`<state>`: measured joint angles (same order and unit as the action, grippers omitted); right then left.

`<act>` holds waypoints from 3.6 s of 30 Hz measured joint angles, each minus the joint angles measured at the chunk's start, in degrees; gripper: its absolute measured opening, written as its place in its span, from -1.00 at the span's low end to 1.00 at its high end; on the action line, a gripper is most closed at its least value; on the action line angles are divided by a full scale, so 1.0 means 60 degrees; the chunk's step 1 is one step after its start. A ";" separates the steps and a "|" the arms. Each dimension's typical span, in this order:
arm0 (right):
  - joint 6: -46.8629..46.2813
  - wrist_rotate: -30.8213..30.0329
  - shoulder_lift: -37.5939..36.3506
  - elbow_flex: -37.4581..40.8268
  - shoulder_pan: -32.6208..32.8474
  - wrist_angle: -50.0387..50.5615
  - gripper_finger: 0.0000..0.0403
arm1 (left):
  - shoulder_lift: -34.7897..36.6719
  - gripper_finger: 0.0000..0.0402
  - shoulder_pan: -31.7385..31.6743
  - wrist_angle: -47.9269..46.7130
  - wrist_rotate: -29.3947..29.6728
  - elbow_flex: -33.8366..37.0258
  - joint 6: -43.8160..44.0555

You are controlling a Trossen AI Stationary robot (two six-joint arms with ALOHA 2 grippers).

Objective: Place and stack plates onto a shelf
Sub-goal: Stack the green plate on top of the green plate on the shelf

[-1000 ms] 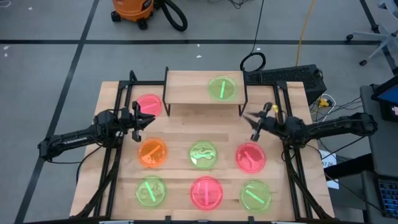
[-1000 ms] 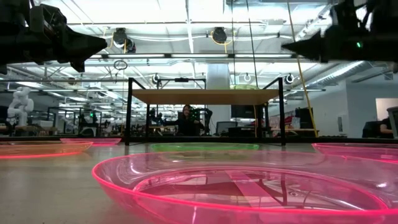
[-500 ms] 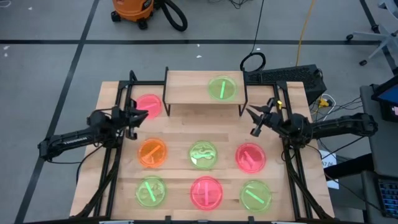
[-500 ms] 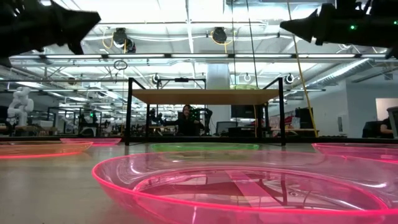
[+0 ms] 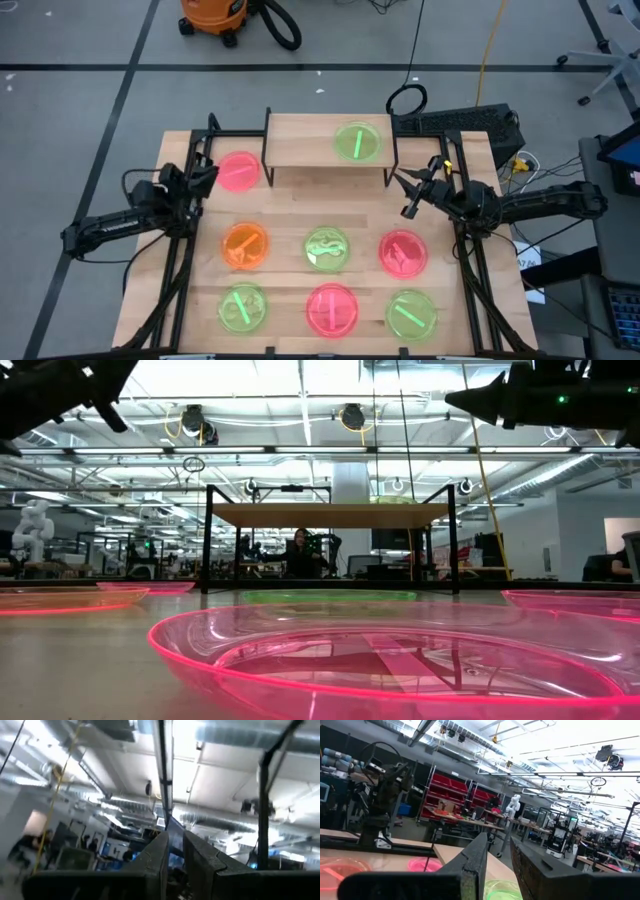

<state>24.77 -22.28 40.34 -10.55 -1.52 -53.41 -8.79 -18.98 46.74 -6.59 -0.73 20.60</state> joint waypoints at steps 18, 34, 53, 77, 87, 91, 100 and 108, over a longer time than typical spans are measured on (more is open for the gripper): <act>-0.0003 -0.0029 0.0001 -0.0011 0.0000 -0.0046 -0.65 | -0.6753 -0.69 0.2761 -1.0642 0.0715 -0.7174 -0.1625; 0.0321 -0.0062 -0.0317 -0.0011 0.0000 -0.0051 -0.65 | -1.0540 -0.69 0.7842 -1.6318 0.5110 -1.0995 -0.1076; -0.0009 -0.0056 -0.0331 -0.0014 0.0000 -0.0294 -0.65 | -1.2435 -0.69 0.9883 -1.5231 0.3699 -0.8607 0.2873; -0.0440 -0.0057 -0.0331 -0.0014 0.0003 0.0288 -0.65 | -1.2806 -0.69 0.9857 -1.4443 0.3754 -0.7682 0.2369; -0.0433 -0.0062 -0.0331 -0.0014 0.0004 0.0303 -0.65 | -1.3614 -0.69 0.9901 -1.4396 0.3610 -0.7682 0.2626; -0.0421 -0.0062 -0.0331 -0.0014 0.0001 0.0303 -0.65 | -1.3600 -0.69 0.9901 -1.4425 0.3443 -0.7749 0.2634; -0.0415 -0.0062 -0.0331 -0.0014 0.0000 0.0303 -0.65 | -1.3596 -0.69 0.9945 -1.5210 0.2482 -0.8558 0.1922; -0.0437 -0.0062 -0.0331 -0.0014 0.0003 0.0303 -0.65 | -1.3586 -0.69 1.0077 -1.5767 0.2256 -0.8997 0.2718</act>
<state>22.15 -22.65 38.35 -10.63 -1.50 -51.59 -90.30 41.48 -47.86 6.95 -54.72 36.91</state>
